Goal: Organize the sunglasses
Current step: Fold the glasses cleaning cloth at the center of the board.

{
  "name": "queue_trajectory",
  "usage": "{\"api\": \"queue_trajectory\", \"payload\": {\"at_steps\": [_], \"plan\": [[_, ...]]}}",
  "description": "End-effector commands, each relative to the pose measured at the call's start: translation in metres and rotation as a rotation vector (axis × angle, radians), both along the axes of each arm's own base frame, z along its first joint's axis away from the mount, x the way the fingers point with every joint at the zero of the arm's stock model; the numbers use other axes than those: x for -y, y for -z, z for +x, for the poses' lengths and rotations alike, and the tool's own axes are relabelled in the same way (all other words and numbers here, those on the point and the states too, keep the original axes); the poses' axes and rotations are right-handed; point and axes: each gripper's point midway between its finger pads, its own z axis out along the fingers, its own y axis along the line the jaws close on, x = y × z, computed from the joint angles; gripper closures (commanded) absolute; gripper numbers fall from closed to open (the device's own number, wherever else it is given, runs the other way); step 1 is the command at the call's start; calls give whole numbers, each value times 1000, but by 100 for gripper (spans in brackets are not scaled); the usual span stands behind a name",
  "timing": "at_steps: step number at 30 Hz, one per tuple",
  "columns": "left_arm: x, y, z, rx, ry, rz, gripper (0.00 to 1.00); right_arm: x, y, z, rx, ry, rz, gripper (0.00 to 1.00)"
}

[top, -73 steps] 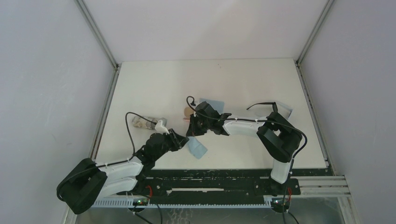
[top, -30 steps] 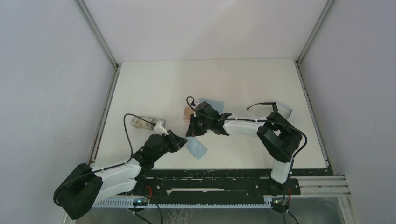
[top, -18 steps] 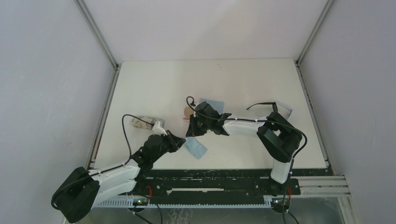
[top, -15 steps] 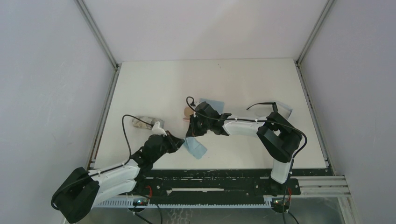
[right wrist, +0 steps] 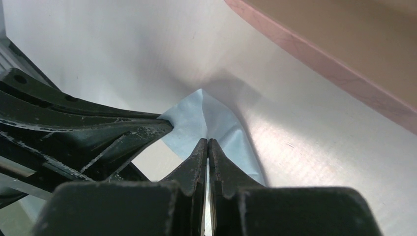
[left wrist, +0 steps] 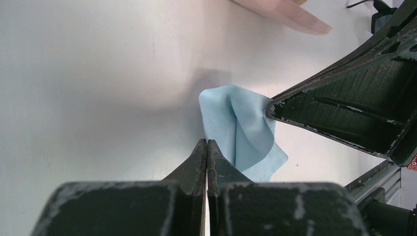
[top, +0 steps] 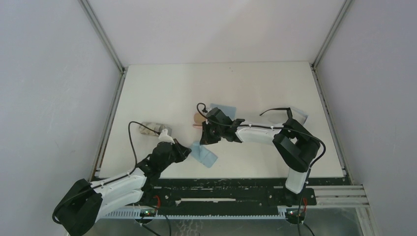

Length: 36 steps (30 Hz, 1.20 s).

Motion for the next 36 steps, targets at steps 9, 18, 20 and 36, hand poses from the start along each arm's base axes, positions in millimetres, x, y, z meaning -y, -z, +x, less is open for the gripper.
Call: {"api": "queue_trajectory", "payload": {"at_steps": [9,18,20,36], "plan": [[36,-77,22,177,172,-7,100,30,-46,15,178,36,-44,100],[44,-104,8,231,266,64,100,61,-87,9,271,71,-41,100],[47,-107,1,228,291,88,100,67,-96,3,279,74,-28,100],[57,-155,-47,238,377,89,100,88,-122,-73,190,28,24,100]]}}
